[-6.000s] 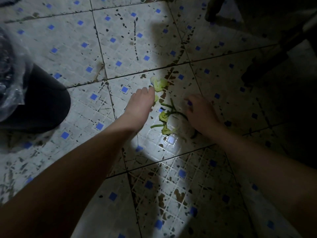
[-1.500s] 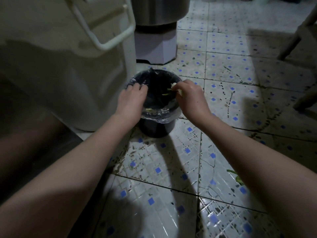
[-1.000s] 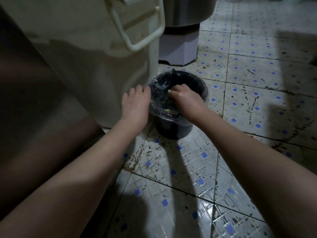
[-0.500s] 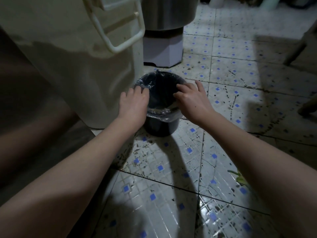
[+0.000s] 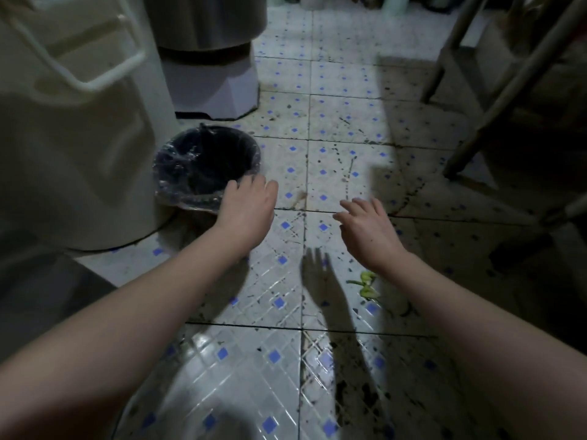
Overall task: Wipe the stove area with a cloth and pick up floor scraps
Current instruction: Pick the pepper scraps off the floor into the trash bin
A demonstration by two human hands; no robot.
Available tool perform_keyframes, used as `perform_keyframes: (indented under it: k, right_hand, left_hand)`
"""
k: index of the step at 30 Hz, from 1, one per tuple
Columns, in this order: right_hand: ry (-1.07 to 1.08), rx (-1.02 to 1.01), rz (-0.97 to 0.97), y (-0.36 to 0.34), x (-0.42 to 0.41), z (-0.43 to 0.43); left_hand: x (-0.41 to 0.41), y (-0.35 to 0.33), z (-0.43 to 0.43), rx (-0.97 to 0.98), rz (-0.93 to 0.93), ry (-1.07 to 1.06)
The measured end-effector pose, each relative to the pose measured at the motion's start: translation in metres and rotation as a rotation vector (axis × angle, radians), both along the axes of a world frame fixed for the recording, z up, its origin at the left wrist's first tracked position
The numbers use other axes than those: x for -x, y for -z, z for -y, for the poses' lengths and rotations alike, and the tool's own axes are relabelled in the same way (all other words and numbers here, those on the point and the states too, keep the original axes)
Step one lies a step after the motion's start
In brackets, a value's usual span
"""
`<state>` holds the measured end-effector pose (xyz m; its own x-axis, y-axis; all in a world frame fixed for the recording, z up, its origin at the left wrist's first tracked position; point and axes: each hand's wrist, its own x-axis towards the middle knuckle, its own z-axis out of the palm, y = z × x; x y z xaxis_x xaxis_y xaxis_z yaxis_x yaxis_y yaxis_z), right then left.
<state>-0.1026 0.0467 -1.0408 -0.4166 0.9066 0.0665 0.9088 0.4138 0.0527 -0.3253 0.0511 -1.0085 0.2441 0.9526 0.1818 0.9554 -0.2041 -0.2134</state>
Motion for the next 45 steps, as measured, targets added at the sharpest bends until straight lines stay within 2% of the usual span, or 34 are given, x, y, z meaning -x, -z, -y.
perform_keyframes:
  k: [10,15,22,34,45]
  right_hand:
    - [0.297,0.095,-0.213,0.025,-0.092,0.039]
    - [0.311,0.067,-0.167,0.037,-0.116,0.062]
    - [0.394,0.203,-0.068,0.045,-0.138,0.078]
    - [0.5,0.337,-0.143,0.101,-0.158,0.089]
    - [0.449,0.39,-0.237,0.125,-0.154,0.084]
  left_hand:
    - [-0.074,0.029,0.01,0.151,-0.085,0.242]
    - [-0.094,0.043,0.014,0.217,-0.105,0.3]
    - [-0.116,0.078,0.021,0.307,-0.127,0.395]
    - [-0.146,0.133,0.018,0.392,-0.131,0.457]
    - [-0.159,0.163,0.006,0.473,-0.042,0.555]
